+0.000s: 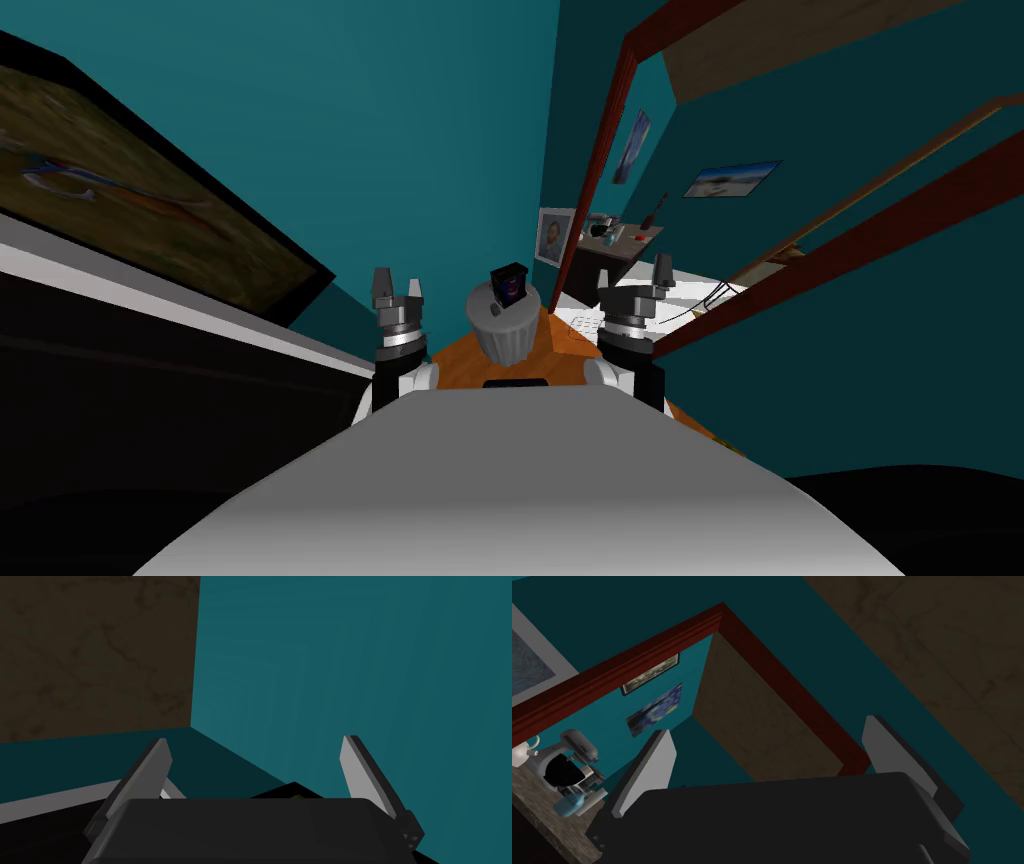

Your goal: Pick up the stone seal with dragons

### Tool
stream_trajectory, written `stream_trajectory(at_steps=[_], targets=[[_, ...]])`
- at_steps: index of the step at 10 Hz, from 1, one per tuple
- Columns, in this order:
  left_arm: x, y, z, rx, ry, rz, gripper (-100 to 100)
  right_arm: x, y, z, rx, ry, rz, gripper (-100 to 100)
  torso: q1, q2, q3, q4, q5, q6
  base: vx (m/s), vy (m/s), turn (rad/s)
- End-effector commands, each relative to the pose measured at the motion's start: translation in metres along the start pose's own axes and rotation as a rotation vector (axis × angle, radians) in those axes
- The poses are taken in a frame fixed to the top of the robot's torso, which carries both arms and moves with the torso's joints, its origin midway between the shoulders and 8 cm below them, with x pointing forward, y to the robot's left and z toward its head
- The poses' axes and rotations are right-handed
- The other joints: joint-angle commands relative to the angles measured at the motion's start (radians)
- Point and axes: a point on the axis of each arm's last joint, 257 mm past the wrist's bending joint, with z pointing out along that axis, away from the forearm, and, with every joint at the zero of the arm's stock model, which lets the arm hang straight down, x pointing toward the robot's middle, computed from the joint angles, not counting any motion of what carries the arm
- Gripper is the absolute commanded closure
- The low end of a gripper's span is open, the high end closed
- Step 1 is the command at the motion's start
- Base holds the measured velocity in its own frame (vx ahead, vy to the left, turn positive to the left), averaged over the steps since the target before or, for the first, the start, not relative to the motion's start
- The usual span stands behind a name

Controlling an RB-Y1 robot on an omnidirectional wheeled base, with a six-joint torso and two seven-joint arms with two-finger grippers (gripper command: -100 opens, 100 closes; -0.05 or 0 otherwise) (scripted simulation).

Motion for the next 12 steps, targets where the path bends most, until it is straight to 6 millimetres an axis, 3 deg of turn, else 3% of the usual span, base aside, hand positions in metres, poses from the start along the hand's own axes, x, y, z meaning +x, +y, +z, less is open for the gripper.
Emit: stream_trajectory(at_steps=[1,3,7,12], targets=[[0.002,0.01,-0.005,-0.032,0.025,-0.007,-100,0.0,0.0,0.0,0.0,0.0,0.0,0,0.0,0.0,0.0,0.0,0.0,0.0,-0.031,-0.038,-0.14],[0.003,0.025,-0.012,-0.082,0.05,-0.018,-100,0.0,0.0,0.0,0.0,0.0,0.0,0,-0.005,0.004,0.002,0.001,-0.001,0.0,-0.072,-0.093,-0.14],[-0.003,0.086,-0.05,-0.295,0.103,-0.046,-100,0.0,0.0,0.0,0.0,0.0,0.0,0,-0.012,0.006,0.003,0.001,-0.003,0.0,-0.079,-0.173,-0.305],[-0.029,0.166,-0.128,-0.618,0.117,-0.056,-100,0.0,0.0,0.0,0.0,0.0,0.0,0,-0.007,0.003,0.002,0.001,-0.002,0.0,-0.014,-0.134,-0.384]])
